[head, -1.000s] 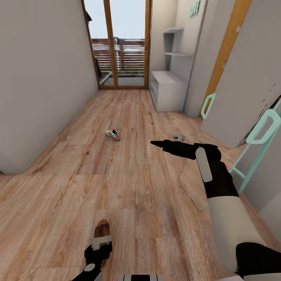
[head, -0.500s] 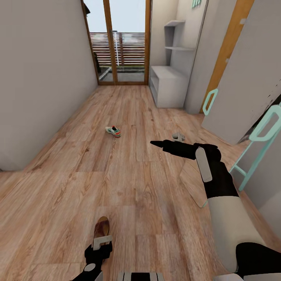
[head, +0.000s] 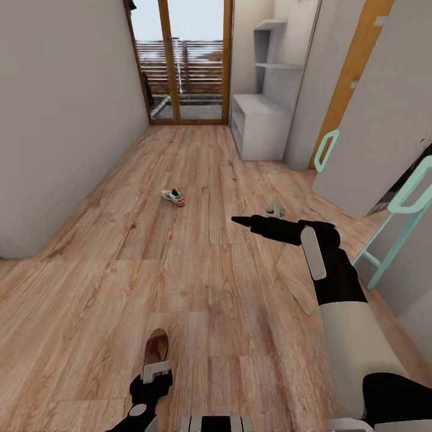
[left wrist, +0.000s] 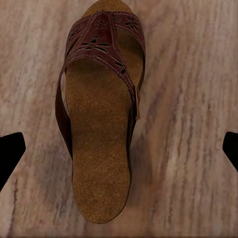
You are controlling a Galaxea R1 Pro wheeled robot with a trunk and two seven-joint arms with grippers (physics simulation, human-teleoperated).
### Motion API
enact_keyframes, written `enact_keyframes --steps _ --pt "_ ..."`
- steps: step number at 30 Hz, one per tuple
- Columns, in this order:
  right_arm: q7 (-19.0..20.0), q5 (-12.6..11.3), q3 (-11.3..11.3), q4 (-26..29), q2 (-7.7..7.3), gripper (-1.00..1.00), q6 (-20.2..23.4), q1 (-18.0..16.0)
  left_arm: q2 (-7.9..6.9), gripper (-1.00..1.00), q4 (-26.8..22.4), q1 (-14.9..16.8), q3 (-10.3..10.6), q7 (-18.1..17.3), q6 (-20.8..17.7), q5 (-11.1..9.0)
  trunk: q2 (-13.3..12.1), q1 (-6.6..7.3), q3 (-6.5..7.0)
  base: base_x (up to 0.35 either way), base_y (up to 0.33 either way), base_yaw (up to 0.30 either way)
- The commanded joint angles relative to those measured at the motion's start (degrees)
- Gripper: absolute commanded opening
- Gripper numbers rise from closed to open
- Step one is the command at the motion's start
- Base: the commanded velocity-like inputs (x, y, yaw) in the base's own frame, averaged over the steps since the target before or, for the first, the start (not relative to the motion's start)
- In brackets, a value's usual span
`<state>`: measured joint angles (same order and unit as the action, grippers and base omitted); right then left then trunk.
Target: Pick up the two gym shoes and the two sandals from the corridor floor and place them onto the hallstand (shoe rack) in the corridor, making sure they are on the rack and not on the floor. Arrange them so the two gym shoes are next to each other and the two sandals are next to each other.
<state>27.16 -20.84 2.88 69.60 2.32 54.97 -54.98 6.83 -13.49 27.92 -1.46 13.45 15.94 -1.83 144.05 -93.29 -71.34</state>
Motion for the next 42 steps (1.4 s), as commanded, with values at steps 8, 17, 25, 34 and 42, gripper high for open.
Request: enact_keyframes --steps 8,17,25,34,42 --pt "0.44 0.28 0.20 0.00 0.08 1.00 0.31 -0.04 0.02 1.00 -0.07 0.03 -0.07 0.01 0.24 -0.19 0.13 -0.19 -2.26 0.000 0.000 0.000" --pt "0.44 0.28 0.20 0.14 0.05 1.00 0.31 -0.04 0.08 1.00 -0.15 0.03 -0.12 0.00 0.24 -0.19 0.14 -0.22 -3.28 0.000 0.000 0.000" --pt "0.44 0.28 0.20 0.18 0.05 1.00 0.31 -0.04 0.06 1.00 -0.22 0.03 -0.12 0.03 0.24 -0.19 0.14 -0.22 -3.59 0.000 0.000 0.000" --pt "0.44 0.28 0.20 0.25 0.05 1.00 0.31 -0.04 -0.13 1.00 -0.29 0.18 -0.04 0.08 0.27 -0.19 0.14 -0.22 -3.62 0.000 0.000 0.000" --pt "0.37 0.28 0.20 0.31 0.05 1.00 0.31 -0.04 -0.29 1.00 -0.36 0.68 0.03 0.01 0.31 -0.17 0.14 -0.22 -3.62 0.000 0.000 0.000"
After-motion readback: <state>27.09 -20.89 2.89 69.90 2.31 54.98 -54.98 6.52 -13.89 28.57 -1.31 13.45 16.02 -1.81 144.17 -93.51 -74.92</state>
